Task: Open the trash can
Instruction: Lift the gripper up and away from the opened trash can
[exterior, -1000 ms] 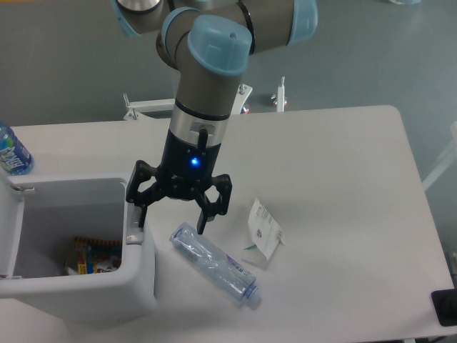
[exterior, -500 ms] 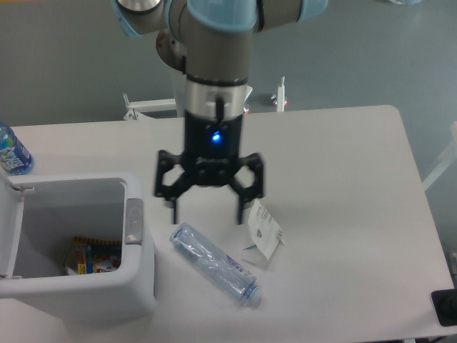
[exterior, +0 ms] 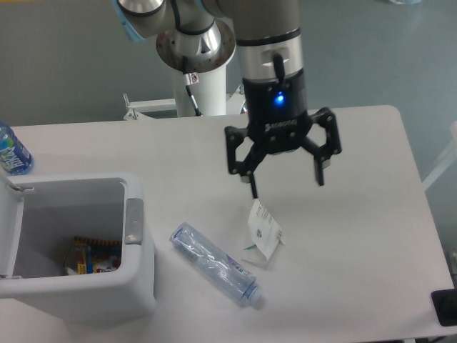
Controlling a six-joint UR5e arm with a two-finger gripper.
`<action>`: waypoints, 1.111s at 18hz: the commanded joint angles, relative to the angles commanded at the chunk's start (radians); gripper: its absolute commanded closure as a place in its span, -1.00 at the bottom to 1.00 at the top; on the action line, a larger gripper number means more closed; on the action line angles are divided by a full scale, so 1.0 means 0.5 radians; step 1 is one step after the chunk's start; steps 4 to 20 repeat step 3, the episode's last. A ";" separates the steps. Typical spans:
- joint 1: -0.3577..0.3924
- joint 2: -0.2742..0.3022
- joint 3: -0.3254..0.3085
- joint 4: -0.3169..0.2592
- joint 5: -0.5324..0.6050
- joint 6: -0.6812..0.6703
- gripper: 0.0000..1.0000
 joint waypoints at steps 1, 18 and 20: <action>0.015 0.015 -0.018 0.000 0.000 0.040 -1.00; 0.055 0.037 -0.049 0.000 0.000 0.102 -1.00; 0.055 0.037 -0.049 0.000 0.000 0.102 -1.00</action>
